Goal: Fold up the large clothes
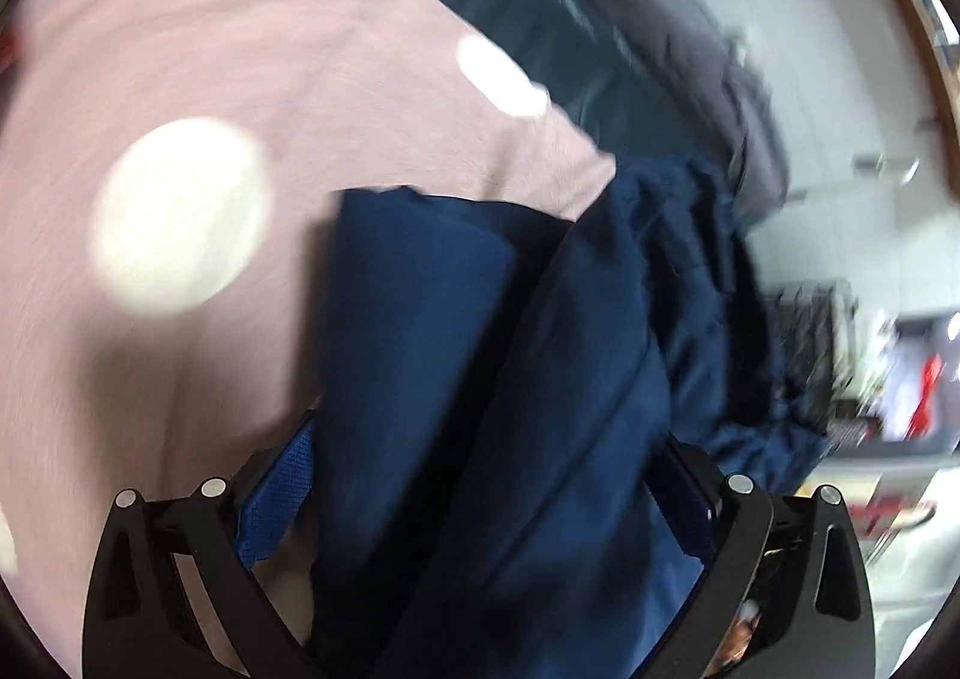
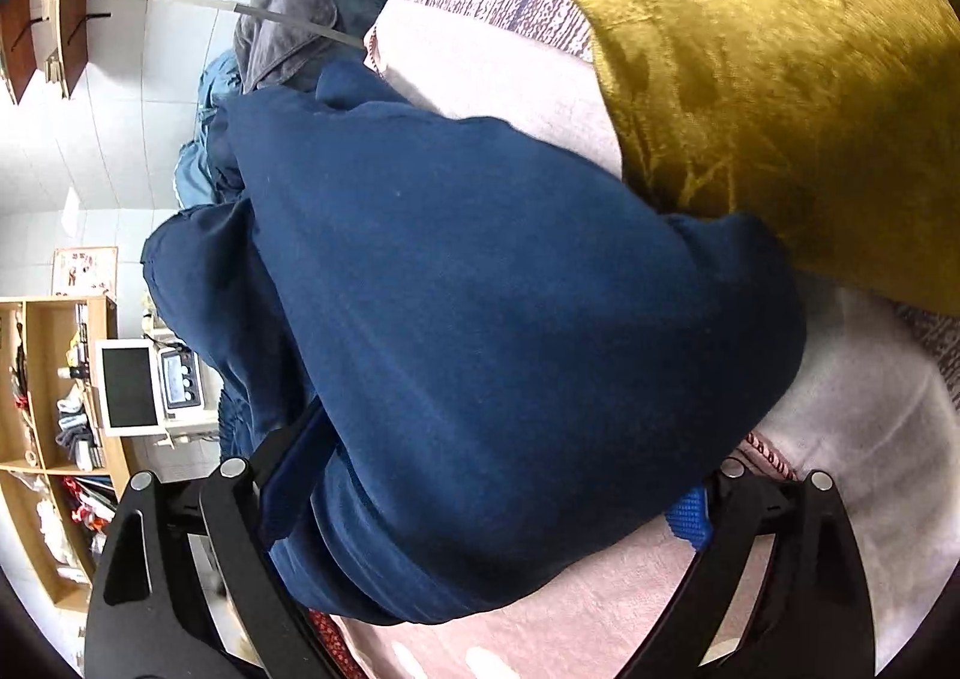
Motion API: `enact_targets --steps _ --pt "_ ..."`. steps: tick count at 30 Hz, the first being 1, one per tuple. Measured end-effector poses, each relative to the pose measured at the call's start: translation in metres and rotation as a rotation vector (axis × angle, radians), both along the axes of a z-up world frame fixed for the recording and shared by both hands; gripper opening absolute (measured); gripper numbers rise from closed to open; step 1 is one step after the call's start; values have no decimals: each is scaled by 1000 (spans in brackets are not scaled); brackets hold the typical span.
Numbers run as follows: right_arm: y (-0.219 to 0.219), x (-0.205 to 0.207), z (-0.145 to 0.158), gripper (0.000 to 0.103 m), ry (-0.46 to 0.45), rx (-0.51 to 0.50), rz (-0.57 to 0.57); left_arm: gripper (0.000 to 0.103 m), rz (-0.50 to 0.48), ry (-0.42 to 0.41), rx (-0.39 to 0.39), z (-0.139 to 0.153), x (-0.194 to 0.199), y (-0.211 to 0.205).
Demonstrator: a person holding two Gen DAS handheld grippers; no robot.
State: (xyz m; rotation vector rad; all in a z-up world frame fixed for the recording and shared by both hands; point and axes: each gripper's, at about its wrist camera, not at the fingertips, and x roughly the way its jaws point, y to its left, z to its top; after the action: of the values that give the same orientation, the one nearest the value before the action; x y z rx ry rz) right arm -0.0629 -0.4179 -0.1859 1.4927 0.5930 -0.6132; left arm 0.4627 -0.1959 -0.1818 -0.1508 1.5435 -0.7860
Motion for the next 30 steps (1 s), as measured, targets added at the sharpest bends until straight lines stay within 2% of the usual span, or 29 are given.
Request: enact_targets --steps 4,7,9,10,11,13,15,16,18,20,22,25,30 --pt "-1 2 0 93 16 -1 -1 98 -33 -6 62 -6 4 -28" --pt "-1 2 0 93 29 -2 -4 95 -19 -17 64 -5 1 -29" --pt "-1 4 0 93 46 -5 -9 79 -16 -36 74 -2 -3 -28" --pt "-1 6 0 93 62 -8 -12 75 -20 -49 73 2 -6 -28" --pt "0 8 1 90 77 -12 -10 64 -26 -63 72 5 -8 -27" --pt "2 15 6 81 159 -28 0 52 -29 -93 74 14 -14 -27" --pt "4 18 12 59 209 -41 4 38 -29 -124 80 25 -20 -27" --pt "4 20 15 55 209 -41 7 35 -26 -134 80 31 -22 -26" --pt "4 23 23 37 224 -40 17 26 -13 -157 64 45 -27 -18" --pt "6 31 37 30 249 -67 58 24 1 -183 31 64 -35 -11" --pt "12 44 62 27 291 -157 140 22 13 -195 -3 80 -42 -3" --pt "28 58 104 24 278 -283 227 20 17 -214 -44 112 -59 5" --pt "62 60 167 22 246 -406 336 20 -13 -259 -29 148 -108 45"
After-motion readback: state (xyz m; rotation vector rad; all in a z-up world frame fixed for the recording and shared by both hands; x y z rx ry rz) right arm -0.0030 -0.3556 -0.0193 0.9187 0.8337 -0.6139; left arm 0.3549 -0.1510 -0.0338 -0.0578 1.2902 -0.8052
